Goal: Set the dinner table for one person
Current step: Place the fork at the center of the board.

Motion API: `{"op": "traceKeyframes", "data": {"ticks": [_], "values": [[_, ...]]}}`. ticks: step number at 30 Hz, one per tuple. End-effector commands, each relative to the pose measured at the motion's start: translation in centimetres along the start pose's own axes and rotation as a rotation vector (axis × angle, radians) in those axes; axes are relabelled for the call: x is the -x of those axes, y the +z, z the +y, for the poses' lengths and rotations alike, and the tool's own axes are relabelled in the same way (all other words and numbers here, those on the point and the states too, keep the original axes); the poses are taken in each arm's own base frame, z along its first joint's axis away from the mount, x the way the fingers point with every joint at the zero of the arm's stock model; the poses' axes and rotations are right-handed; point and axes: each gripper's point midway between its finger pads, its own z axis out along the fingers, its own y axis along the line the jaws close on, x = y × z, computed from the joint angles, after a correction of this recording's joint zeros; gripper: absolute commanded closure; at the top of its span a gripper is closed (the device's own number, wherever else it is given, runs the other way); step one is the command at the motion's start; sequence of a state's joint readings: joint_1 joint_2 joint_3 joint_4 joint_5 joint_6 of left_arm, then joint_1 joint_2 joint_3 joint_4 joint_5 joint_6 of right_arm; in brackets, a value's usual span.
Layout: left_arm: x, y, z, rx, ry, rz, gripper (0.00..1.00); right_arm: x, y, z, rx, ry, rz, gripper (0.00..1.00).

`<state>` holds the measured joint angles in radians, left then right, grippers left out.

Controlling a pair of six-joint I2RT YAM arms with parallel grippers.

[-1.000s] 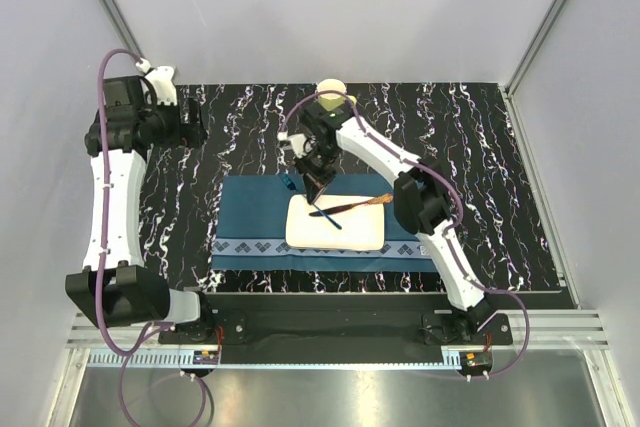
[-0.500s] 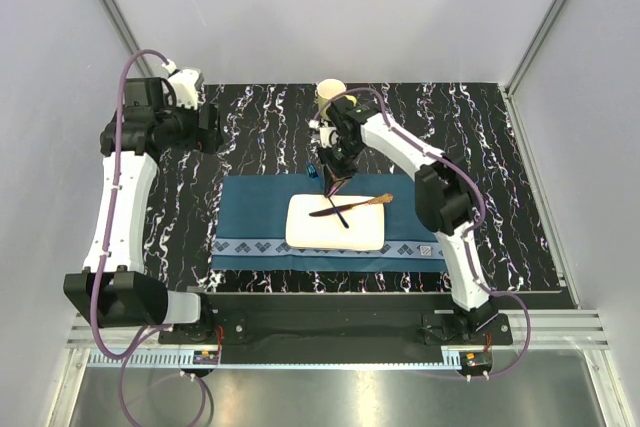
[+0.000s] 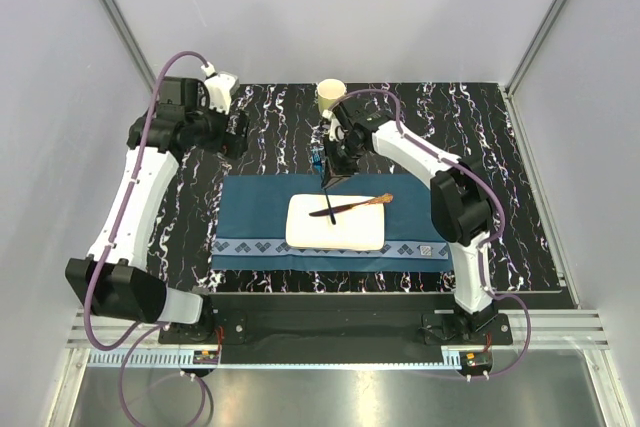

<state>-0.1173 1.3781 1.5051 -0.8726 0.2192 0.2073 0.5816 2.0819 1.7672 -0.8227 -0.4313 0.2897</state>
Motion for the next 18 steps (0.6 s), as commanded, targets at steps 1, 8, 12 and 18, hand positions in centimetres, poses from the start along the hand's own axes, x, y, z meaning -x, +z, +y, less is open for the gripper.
{"op": "traceKeyframes", "data": {"ticks": [1, 8, 12, 18], "values": [[1.6, 0.4, -0.2, 0.02, 0.008, -0.047, 0.01, 2.7, 1.3, 0.5, 0.018, 0.08, -0.077, 1.0], [1.6, 1.6, -1.6, -0.003, 0.031, -0.041, 0.01, 4.1, 3.7, 3.1, 0.149, 0.202, -0.129, 1.0], [1.5, 2.1, -2.0, -0.005, 0.048, -0.03, 0.01, 4.0, 4.6, 4.2, 0.16, 0.178, -0.136, 1.0], [2.2, 2.4, -2.3, -0.003, 0.062, -0.045, 0.01, 3.3, 6.8, 5.3, 0.168, 0.15, -0.127, 1.0]]}}
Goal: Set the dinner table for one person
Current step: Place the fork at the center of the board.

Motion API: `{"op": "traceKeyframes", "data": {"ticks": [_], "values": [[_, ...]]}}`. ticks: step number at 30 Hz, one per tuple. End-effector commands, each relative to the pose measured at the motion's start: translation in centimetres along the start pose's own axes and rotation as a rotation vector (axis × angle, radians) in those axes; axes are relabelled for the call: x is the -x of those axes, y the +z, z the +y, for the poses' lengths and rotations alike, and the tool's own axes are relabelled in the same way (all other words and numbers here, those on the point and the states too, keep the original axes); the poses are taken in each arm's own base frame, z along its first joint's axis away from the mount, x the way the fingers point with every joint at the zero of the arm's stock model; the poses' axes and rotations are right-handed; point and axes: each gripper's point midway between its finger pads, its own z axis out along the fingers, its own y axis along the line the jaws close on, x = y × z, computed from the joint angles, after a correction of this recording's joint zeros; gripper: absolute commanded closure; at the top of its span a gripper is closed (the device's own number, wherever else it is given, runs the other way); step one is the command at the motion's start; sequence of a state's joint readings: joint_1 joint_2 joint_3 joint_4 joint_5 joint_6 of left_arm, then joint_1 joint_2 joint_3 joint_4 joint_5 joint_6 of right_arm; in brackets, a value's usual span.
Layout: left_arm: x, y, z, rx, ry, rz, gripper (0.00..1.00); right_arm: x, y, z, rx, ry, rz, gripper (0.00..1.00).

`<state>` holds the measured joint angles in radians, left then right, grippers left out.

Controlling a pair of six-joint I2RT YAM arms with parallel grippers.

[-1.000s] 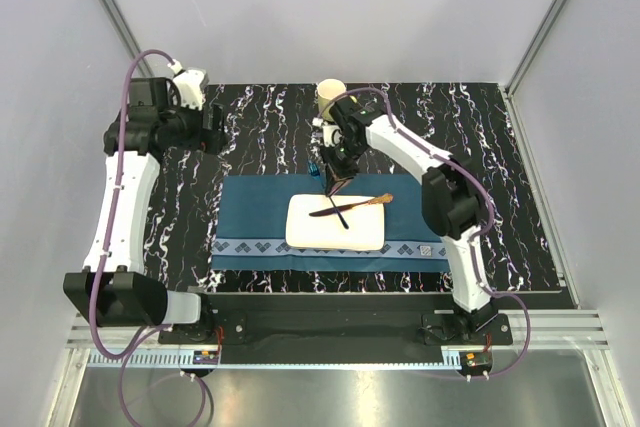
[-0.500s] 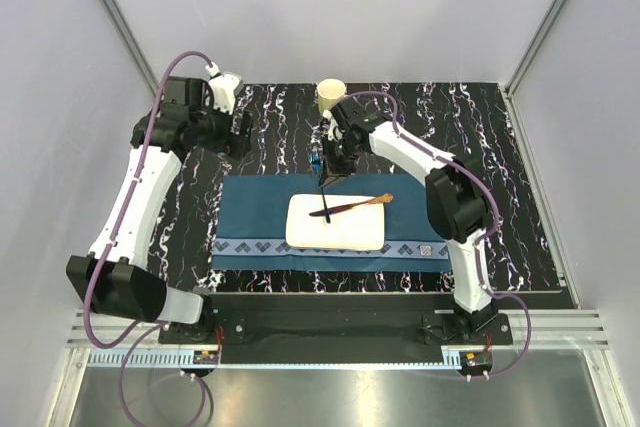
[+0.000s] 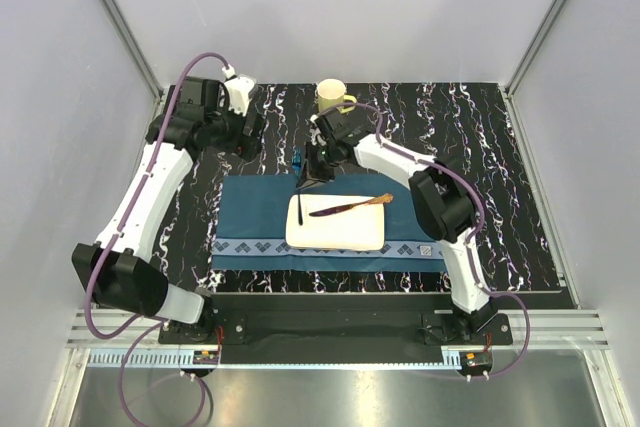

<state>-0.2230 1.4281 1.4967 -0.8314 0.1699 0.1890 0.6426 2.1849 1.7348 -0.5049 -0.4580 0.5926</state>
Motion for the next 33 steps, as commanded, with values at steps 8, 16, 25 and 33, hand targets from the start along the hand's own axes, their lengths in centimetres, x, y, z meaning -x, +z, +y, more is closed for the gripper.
{"op": "traceKeyframes", "data": {"ticks": [8, 16, 25, 33], "values": [[2.4, -0.3, 0.2, 0.029, 0.023, -0.078, 0.01, -0.4, 4.1, 2.0, 0.071, -0.034, 0.0, 1.0], [3.1, -0.6, -0.1, 0.031, 0.043, -0.093, 0.01, 1.5, 4.6, 1.9, 0.065, -0.043, -0.044, 1.0], [2.8, 0.0, -0.1, 0.032, 0.044, -0.076, 0.01, 4.1, 2.4, 0.9, 0.054, -0.031, -0.104, 1.0], [3.9, 0.3, 0.1, 0.034, 0.045, -0.087, 0.01, 6.5, 1.0, -1.9, 0.01, -0.007, -0.153, 1.0]]}}
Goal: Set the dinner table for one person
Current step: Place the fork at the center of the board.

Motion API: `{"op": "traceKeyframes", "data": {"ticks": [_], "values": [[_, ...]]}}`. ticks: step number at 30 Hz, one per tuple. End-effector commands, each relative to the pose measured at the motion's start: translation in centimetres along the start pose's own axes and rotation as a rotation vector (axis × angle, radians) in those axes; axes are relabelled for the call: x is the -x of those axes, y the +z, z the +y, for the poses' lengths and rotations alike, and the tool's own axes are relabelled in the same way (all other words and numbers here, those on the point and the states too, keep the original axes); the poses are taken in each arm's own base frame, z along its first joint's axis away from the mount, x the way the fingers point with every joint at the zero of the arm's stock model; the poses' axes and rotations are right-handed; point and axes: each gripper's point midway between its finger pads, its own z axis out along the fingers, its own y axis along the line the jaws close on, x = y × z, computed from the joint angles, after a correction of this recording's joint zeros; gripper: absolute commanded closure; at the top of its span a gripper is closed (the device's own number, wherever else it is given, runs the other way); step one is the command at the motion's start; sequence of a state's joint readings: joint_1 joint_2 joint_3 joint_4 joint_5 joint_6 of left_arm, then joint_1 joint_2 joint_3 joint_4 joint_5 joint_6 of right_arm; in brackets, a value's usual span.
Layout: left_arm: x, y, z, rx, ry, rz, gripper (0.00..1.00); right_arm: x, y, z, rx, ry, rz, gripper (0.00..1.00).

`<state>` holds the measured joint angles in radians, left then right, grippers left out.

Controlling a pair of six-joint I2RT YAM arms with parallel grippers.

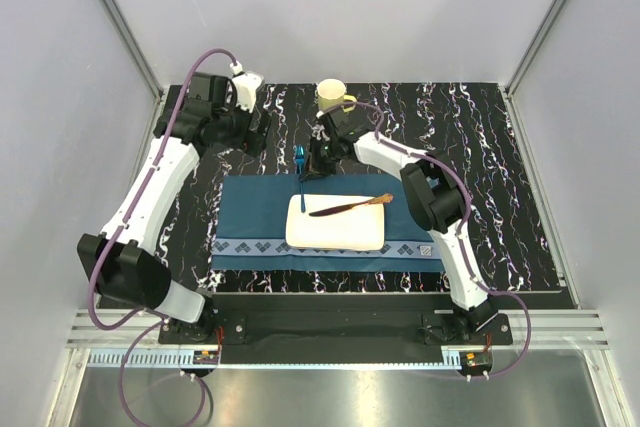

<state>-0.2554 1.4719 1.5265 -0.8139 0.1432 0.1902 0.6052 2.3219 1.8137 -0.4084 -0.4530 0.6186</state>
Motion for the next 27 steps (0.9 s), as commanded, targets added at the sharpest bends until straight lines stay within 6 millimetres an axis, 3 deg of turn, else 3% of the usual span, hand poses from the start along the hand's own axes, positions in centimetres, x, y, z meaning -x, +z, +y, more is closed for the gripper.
{"op": "traceKeyframes", "data": {"ticks": [1, 7, 27], "values": [[3.2, -0.6, 0.6, 0.031, 0.022, -0.086, 0.01, 3.4, -2.2, 0.5, 0.0, -0.041, -0.099, 1.0], [3.7, -0.1, 0.7, 0.035, 0.029, -0.085, 0.01, 4.0, -2.2, -0.9, -0.012, -0.021, -0.102, 1.0], [4.6, 0.5, 0.6, 0.03, 0.047, -0.09, 0.01, 3.4, -1.5, -1.6, -0.011, -0.011, -0.075, 1.0]]}}
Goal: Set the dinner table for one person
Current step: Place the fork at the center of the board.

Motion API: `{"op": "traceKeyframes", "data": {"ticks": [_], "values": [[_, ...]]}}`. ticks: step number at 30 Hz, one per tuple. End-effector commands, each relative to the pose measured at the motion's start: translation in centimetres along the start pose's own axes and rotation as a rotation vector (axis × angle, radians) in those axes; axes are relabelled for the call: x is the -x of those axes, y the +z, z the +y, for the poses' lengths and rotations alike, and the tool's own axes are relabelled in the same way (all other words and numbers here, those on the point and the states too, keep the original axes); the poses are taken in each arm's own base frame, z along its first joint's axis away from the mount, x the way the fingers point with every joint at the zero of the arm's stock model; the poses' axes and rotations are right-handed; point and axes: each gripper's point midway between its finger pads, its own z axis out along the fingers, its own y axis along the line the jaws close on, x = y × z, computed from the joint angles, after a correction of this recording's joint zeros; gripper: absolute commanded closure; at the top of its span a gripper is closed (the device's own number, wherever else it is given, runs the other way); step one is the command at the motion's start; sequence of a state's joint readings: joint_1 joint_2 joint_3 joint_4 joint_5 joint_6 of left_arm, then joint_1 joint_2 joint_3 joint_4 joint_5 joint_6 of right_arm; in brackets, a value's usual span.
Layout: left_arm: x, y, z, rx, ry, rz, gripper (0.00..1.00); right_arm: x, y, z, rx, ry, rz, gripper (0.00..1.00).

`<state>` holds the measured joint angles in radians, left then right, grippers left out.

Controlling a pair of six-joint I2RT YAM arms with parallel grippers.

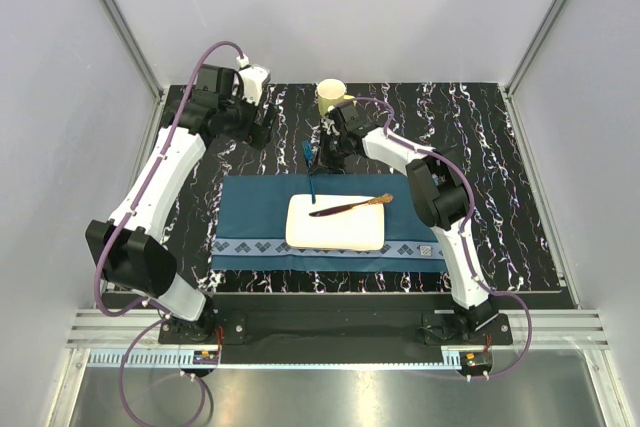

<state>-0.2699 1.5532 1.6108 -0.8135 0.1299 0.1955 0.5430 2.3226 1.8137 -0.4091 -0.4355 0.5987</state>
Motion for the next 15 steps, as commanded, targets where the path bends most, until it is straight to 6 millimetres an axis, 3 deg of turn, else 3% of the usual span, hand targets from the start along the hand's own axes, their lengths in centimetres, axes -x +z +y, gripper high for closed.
{"op": "traceKeyframes", "data": {"ticks": [1, 15], "values": [[2.91, -0.96, 0.48, 0.027, 0.032, -0.088, 0.01, 0.74, -0.29, 1.08, 0.024, -0.039, -0.021, 1.0], [3.48, -1.07, 0.27, 0.026, 0.046, -0.099, 0.01, -0.23, 0.33, 0.43, 0.028, -0.015, 0.015, 1.0]]}}
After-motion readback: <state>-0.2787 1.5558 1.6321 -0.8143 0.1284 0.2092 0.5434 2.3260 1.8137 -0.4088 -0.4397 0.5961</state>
